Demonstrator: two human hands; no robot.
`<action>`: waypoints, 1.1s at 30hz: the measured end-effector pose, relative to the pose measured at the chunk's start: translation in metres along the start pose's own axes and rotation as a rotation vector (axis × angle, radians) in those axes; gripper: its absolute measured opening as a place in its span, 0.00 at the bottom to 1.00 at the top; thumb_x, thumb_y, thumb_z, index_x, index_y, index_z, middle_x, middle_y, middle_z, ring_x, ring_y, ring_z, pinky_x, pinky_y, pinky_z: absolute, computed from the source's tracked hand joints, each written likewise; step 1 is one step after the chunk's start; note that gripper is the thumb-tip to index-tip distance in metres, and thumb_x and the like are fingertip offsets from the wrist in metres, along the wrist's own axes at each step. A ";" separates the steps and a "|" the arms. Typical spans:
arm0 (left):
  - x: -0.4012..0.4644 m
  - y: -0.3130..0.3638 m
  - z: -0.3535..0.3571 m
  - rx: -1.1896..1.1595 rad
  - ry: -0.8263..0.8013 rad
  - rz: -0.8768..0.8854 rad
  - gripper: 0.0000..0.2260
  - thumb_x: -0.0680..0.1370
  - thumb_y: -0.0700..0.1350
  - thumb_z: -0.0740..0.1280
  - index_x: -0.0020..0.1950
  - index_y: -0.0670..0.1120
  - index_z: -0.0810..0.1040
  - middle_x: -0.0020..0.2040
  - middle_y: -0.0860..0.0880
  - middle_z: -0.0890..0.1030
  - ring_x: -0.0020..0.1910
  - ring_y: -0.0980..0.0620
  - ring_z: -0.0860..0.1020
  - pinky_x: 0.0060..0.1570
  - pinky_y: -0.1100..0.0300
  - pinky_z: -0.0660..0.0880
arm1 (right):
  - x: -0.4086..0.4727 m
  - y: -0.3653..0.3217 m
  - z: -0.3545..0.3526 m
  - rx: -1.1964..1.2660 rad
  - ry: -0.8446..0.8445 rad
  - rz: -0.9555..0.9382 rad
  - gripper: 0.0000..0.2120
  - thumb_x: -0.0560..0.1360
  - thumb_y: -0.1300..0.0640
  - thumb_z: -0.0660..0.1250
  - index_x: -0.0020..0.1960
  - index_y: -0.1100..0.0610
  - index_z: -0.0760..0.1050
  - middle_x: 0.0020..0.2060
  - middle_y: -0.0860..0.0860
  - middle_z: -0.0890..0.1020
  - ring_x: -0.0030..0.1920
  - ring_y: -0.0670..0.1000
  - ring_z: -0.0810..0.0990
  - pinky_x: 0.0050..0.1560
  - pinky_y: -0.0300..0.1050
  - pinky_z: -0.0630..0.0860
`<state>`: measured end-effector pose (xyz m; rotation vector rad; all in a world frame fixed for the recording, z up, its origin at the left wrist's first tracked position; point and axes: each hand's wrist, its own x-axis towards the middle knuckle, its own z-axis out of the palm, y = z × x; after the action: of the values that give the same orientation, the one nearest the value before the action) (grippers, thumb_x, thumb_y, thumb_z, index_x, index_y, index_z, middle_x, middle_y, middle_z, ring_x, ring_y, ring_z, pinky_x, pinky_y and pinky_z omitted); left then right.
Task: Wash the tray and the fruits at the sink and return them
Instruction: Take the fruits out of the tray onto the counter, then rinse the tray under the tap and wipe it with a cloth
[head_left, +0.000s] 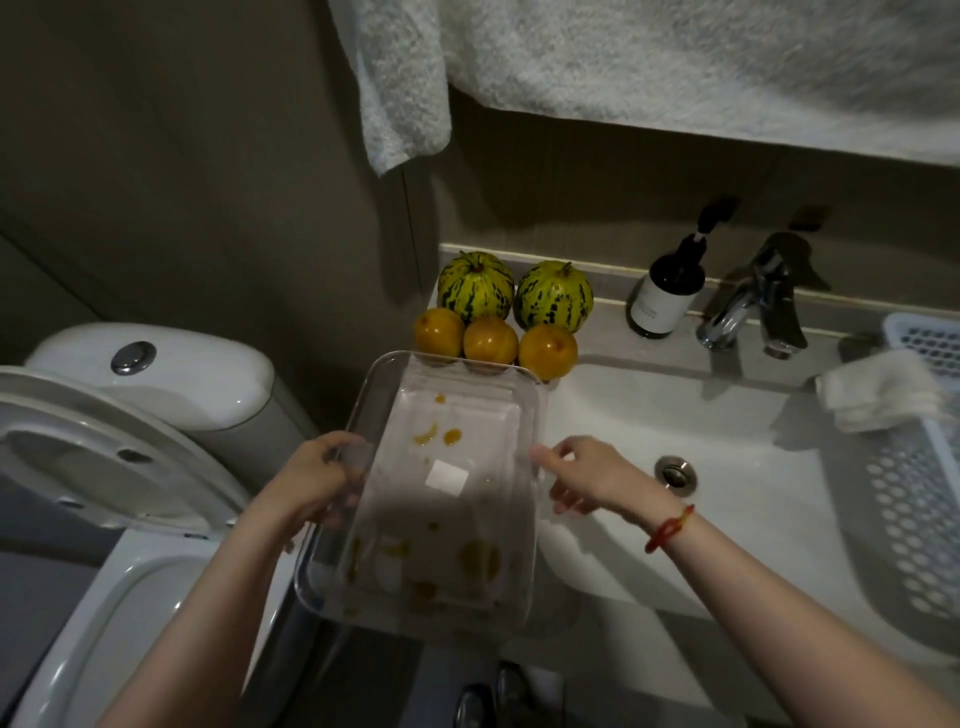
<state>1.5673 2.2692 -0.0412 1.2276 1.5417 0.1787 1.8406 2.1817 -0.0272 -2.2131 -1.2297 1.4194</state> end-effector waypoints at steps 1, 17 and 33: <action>-0.002 -0.001 -0.001 -0.020 -0.003 0.008 0.19 0.76 0.34 0.64 0.65 0.50 0.72 0.49 0.41 0.80 0.34 0.48 0.79 0.24 0.62 0.75 | -0.005 0.002 0.007 0.061 -0.048 0.011 0.19 0.79 0.44 0.58 0.48 0.61 0.75 0.38 0.58 0.83 0.35 0.53 0.83 0.36 0.40 0.79; -0.072 0.053 0.039 -0.397 -0.080 0.184 0.25 0.76 0.31 0.63 0.72 0.45 0.66 0.46 0.37 0.81 0.36 0.41 0.79 0.27 0.51 0.79 | -0.054 -0.001 -0.051 0.149 0.342 -0.184 0.12 0.81 0.55 0.58 0.58 0.60 0.75 0.39 0.55 0.81 0.31 0.46 0.76 0.28 0.32 0.69; -0.081 0.109 0.157 -0.696 0.114 0.189 0.31 0.76 0.30 0.61 0.75 0.50 0.60 0.39 0.41 0.76 0.34 0.48 0.74 0.19 0.63 0.74 | -0.013 0.069 -0.218 0.607 0.621 -0.019 0.19 0.82 0.50 0.53 0.40 0.59 0.73 0.26 0.52 0.76 0.20 0.45 0.71 0.19 0.33 0.66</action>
<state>1.7451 2.1832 0.0230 0.8040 1.2859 0.8453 2.0566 2.1787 0.0495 -1.9525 -0.5156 0.8251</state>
